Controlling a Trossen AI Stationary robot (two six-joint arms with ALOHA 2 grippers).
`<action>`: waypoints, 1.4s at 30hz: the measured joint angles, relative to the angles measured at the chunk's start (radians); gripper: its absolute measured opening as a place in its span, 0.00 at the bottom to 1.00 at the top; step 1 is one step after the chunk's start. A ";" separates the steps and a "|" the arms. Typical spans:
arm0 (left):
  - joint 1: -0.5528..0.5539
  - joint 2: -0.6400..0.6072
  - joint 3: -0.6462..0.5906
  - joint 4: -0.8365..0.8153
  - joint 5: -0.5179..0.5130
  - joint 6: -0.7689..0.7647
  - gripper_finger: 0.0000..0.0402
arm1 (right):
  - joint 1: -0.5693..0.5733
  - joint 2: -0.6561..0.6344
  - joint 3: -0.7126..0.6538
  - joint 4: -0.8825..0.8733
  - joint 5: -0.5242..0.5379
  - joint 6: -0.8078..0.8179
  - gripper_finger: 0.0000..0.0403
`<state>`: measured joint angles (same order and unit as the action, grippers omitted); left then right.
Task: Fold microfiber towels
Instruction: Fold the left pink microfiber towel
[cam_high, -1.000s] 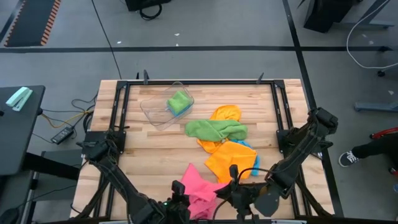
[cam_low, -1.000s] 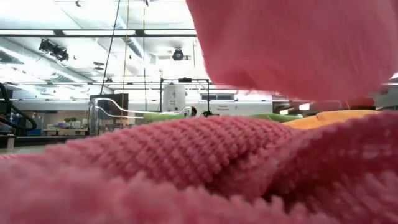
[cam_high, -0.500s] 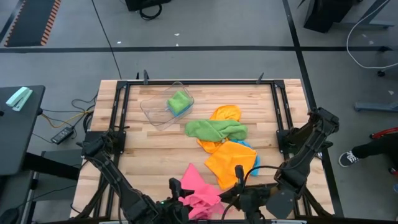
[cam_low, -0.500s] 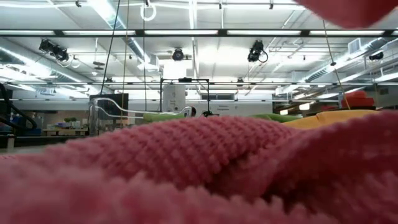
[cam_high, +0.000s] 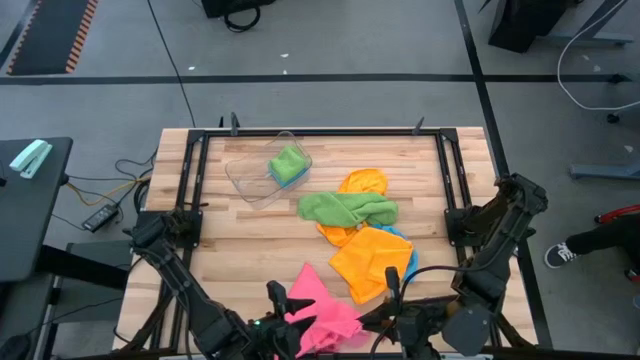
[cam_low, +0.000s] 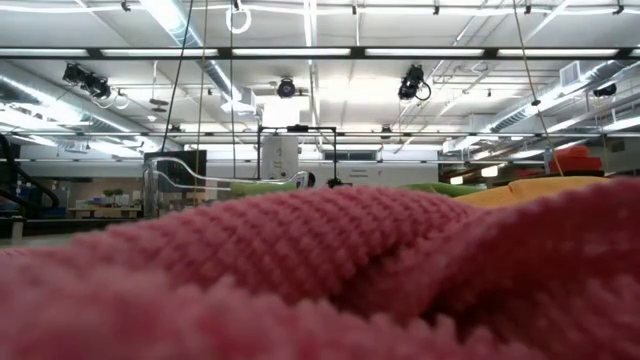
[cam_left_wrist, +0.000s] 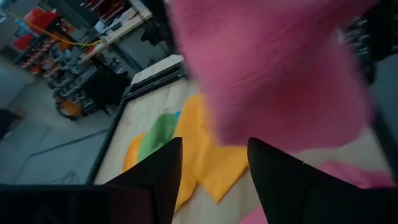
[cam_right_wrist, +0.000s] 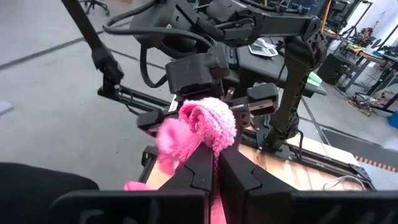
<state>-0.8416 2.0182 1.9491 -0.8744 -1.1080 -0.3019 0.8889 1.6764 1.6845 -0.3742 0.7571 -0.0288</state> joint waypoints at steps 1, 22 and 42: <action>0.009 0.000 0.000 -0.006 -0.002 0.000 0.46 | 0.002 0.000 0.007 -0.024 0.007 0.005 0.05; 0.212 0.008 -0.046 0.376 0.540 0.446 0.26 | 0.075 -0.112 0.028 -0.507 0.047 0.303 0.05; 0.325 -0.089 -0.521 0.906 0.736 0.549 0.02 | 0.029 -0.133 -0.079 -0.613 0.050 0.381 0.05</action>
<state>-0.5164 1.9293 1.4284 0.0317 -0.3721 0.2474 0.9178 1.5435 1.6056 -0.9867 0.8075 0.3523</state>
